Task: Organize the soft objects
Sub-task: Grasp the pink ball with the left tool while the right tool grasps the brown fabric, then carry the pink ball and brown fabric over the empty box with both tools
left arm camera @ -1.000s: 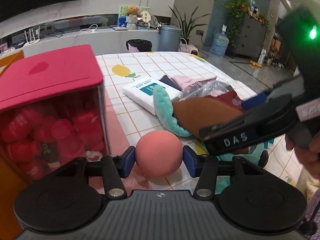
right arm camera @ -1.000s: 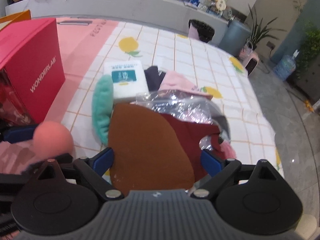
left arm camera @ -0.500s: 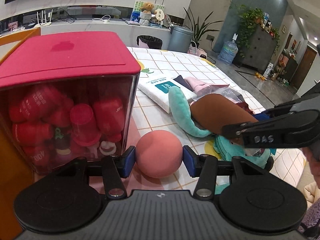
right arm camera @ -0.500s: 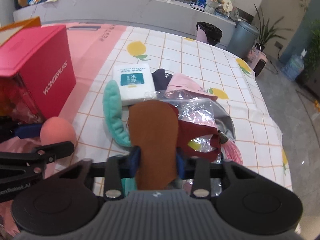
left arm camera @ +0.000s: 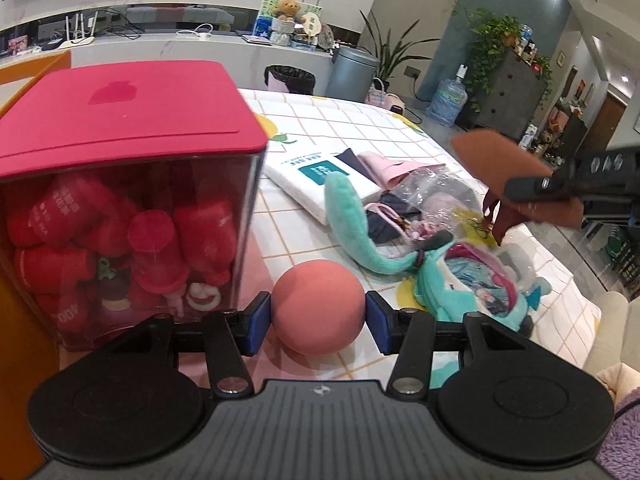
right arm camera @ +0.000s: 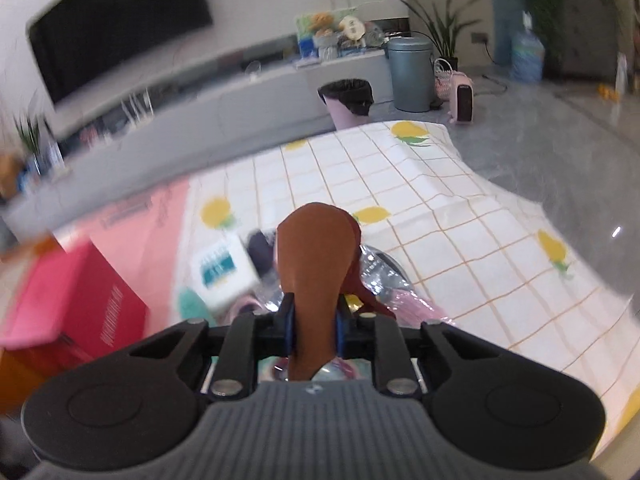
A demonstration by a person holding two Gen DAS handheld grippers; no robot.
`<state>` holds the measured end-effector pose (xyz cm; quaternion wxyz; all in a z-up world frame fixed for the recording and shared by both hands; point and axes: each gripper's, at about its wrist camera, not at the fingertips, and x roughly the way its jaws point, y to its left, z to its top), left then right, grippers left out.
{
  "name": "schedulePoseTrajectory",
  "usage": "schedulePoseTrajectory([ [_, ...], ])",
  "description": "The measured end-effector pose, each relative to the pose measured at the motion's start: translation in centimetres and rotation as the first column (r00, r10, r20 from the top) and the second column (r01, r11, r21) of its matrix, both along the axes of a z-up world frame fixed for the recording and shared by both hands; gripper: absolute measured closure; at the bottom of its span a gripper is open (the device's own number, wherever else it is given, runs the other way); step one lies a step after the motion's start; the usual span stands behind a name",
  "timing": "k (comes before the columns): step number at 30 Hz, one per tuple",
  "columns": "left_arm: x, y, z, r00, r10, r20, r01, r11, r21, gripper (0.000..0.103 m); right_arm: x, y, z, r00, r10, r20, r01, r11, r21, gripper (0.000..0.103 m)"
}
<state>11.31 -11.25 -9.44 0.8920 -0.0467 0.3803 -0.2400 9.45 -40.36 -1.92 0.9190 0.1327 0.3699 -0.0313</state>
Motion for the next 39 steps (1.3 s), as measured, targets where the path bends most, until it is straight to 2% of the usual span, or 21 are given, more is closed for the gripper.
schedulePoseTrajectory([
  [4, -0.3, -0.3, 0.3, 1.0, -0.009, 0.014, 0.009, 1.0, 0.013, 0.045, -1.2, -1.6, 0.9, 0.996, -0.033, 0.078, 0.018, 0.982, 0.186, 0.086],
  [7, -0.6, -0.5, 0.7, 1.0, -0.017, 0.011, 0.017, 1.0, 0.008, 0.045, -1.5, -1.7, 1.1, 0.994, -0.042, 0.101, 0.017, 0.971, 0.237, 0.086],
  [11, -1.2, -0.9, 1.7, 1.0, -0.014, 0.026, 0.014, 1.0, 0.024, 0.045, -1.5, -1.4, 1.3, 0.993, -0.045, 0.106, 0.02, 0.973, 0.228, 0.086],
  [15, -1.8, -0.3, 2.8, 0.999, -0.03, 0.011, 0.031, 0.999, -0.036, 0.045, -1.9, -1.0, 1.9, 0.991, -0.042, 0.125, 0.02, 0.985, 0.171, 0.086],
  [18, -2.2, 0.0, 4.2, 1.0, -0.027, 0.008, 0.027, 0.998, -0.05, 0.045, -2.3, -0.4, 2.7, 0.987, -0.033, 0.154, 0.013, 0.992, 0.128, 0.086],
  [22, -3.3, 0.5, 6.3, 0.999, 0.009, 0.041, -0.007, 1.0, -0.028, 0.045, -2.8, 0.0, 3.9, 0.98, -0.022, 0.197, -0.012, 0.986, 0.168, 0.086],
  [25, -4.1, 1.5, 8.1, 0.997, 0.03, 0.067, -0.027, 0.999, -0.039, 0.045, -3.3, 0.7, 5.2, 0.971, -0.009, 0.238, -0.033, 0.984, 0.173, 0.086],
  [28, -4.7, 2.8, 9.8, 0.994, 0.086, 0.072, -0.083, 0.995, -0.05, 0.045, -3.8, 2.0, 6.5, 0.963, 0.017, 0.268, -0.061, 0.986, 0.156, 0.086],
  [31, -5.1, 3.8, 11.5, 0.982, 0.166, 0.086, -0.164, 0.986, -0.026, 0.045, -4.6, 3.8, 7.9, 0.955, 0.037, 0.295, -0.084, 0.985, 0.148, 0.085],
  [35, -5.6, 6.0, 13.5, 0.97, 0.227, 0.083, -0.228, 0.974, -0.004, 0.045, -5.8, 7.5, 10.0, 0.935, 0.12, 0.333, -0.169, 0.978, 0.123, 0.085],
  [37, -6.0, 7.3, 14.4, 0.96, 0.265, 0.088, -0.268, 0.963, 0.025, 0.045, -6.3, 9.8, 11.0, 0.922, 0.17, 0.348, -0.213, 0.973, 0.088, 0.085],
  [39, -6.5, 8.5, 15.2, 0.943, 0.306, 0.131, -0.316, 0.946, 0.071, 0.045, -6.7, 12.3, 11.8, 0.907, 0.226, 0.357, -0.265, 0.962, 0.066, 0.085],
])
